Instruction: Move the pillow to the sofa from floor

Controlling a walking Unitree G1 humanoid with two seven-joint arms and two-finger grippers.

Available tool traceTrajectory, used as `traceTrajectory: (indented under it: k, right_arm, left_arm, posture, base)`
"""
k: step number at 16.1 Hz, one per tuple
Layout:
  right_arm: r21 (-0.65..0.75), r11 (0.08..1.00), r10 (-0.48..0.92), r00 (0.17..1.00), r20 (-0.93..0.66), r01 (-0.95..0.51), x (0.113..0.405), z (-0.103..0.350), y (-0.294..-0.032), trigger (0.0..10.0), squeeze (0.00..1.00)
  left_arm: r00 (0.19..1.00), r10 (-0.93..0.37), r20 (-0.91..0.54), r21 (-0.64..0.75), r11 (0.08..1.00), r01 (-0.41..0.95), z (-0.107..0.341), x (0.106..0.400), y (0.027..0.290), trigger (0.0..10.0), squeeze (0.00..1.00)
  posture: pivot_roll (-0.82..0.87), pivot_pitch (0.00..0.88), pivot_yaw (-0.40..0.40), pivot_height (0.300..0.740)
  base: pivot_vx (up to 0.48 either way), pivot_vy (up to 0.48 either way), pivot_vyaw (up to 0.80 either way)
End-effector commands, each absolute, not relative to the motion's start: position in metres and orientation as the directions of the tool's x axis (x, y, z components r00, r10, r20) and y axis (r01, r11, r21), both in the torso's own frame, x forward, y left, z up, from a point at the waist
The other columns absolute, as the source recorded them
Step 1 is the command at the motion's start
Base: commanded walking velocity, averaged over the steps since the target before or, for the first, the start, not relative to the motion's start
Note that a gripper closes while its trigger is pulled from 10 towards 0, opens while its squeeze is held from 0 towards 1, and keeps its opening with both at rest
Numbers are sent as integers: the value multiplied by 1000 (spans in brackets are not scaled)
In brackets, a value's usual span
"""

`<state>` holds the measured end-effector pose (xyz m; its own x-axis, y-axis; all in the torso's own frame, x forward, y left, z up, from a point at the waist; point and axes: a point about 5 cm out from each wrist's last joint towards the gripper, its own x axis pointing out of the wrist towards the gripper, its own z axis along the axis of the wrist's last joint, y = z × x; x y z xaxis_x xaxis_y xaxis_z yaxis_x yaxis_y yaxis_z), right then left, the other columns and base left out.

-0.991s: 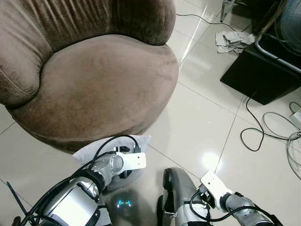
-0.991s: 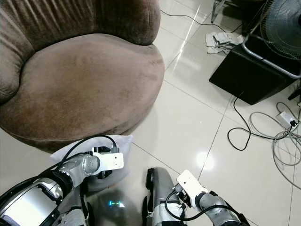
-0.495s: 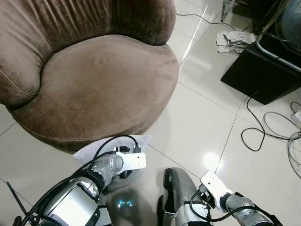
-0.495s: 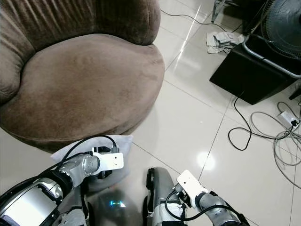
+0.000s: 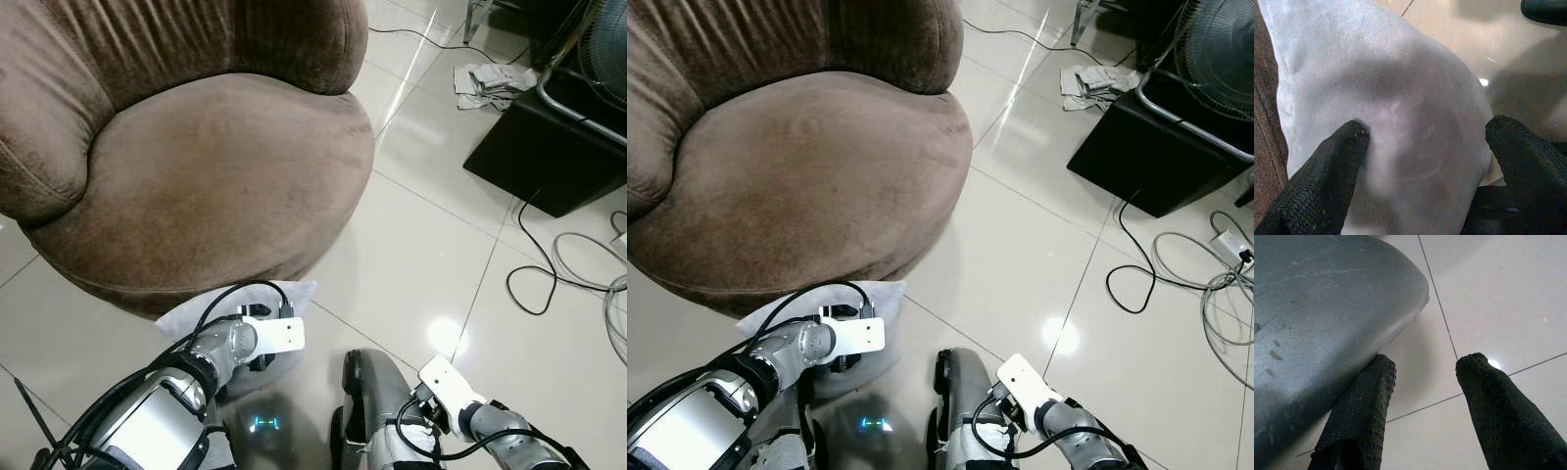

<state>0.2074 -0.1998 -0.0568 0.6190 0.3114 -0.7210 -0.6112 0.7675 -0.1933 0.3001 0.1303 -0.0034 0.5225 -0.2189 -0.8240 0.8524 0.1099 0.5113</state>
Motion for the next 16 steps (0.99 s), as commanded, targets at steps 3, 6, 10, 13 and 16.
traceTrajectory:
  k: [3,6,10,13,16]
  right_arm:
    - [-166,769,311,589,-746,-617,199,-62,-200,10000,0]
    - [-167,770,310,590,-745,-616,201,-62,-200,10000,0]
    - [-168,770,309,590,-746,-615,202,-61,-200,10000,0]
    - [-169,771,305,589,-748,-614,204,-61,-197,10000,0]
    - [-170,771,302,588,-750,-613,207,-61,-192,10000,0]
  left_arm:
    - [509,-226,-831,497,111,861,-7,296,128,10000,0]
    - [510,-225,-830,498,112,860,-6,297,128,10000,0]
    - [511,-224,-830,499,112,859,-6,297,128,10000,0]
    - [514,-218,-830,502,114,858,-6,298,130,10000,0]
    - [519,-207,-829,506,116,855,-5,299,134,10000,0]
  posture:
    - [-40,231,-152,598]
    - [-41,230,-152,598]
    - [-40,228,-153,598]
    - [-29,213,-152,598]
    - [-5,187,-143,598]
  base:
    - [0,0,0]
    - [0,0,0]
    - [0,0,0]
    - [0,0,0]
    - [0,0,0]
